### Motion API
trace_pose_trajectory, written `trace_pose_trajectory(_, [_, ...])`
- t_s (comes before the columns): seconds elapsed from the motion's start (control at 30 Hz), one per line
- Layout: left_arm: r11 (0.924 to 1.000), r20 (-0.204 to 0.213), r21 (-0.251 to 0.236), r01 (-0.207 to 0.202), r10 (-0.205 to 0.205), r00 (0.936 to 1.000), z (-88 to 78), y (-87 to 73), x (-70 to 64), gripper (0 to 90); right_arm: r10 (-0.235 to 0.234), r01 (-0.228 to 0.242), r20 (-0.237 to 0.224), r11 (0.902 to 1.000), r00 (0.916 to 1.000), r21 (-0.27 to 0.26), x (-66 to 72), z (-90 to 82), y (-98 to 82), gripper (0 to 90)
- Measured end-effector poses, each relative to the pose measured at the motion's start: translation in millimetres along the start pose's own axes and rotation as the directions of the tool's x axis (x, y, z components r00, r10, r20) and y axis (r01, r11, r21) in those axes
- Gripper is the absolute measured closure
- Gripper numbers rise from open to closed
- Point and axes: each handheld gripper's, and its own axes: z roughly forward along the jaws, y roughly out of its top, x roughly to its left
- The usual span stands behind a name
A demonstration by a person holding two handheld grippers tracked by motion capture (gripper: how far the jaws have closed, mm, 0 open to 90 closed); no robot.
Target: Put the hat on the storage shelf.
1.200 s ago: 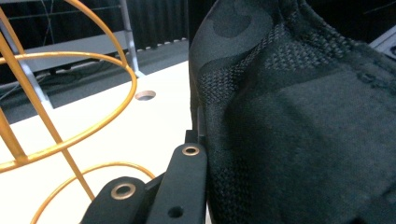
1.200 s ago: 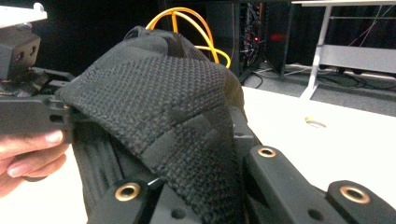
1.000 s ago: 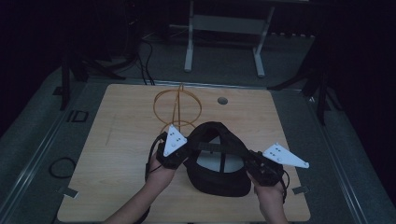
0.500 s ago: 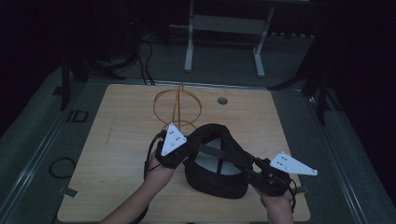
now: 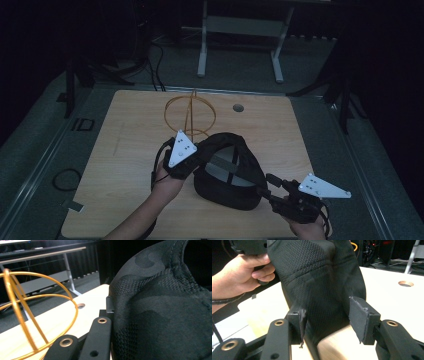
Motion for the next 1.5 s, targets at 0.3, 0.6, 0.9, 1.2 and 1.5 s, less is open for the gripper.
trace_pose_trajectory(0.3, [0.9985,0.061,-0.026,-0.048,0.049,0.9969,-13.2,2.2,7.2,89.2,0.019,-0.018,0.046,0.9995,0.9987,-0.026,-16.6,-22.5,-4.1,42.6])
trace_pose_trajectory(0.6, [0.9950,0.170,-0.053,-0.084,0.092,0.9811,-22.3,4.4,12.6,89.2,-0.087,0.086,0.065,0.9962,0.9941,0.013,-35.1,-19.1,9.3,40.7])
trace_pose_trajectory(0.9, [0.9906,0.304,-0.066,-0.120,0.135,0.9431,-23.1,7.2,8.0,89.1,-0.225,0.226,-0.039,0.9740,0.9735,0.016,-20.0,2.3,27.3,42.4])
trace_pose_trajectory(1.2, [0.9869,0.417,-0.068,-0.146,0.161,0.8943,-20.2,8.2,-1.0,89.2,-0.341,0.345,-0.157,0.9388,0.9268,-0.006,1.6,17.6,39.7,42.3])
trace_pose_trajectory(1.5, [0.9881,0.461,-0.074,-0.135,0.154,0.8740,-18.0,9.2,-1.5,89.1,-0.368,0.373,-0.225,0.9276,0.9020,-0.024,3.7,24.3,41.2,49.1])
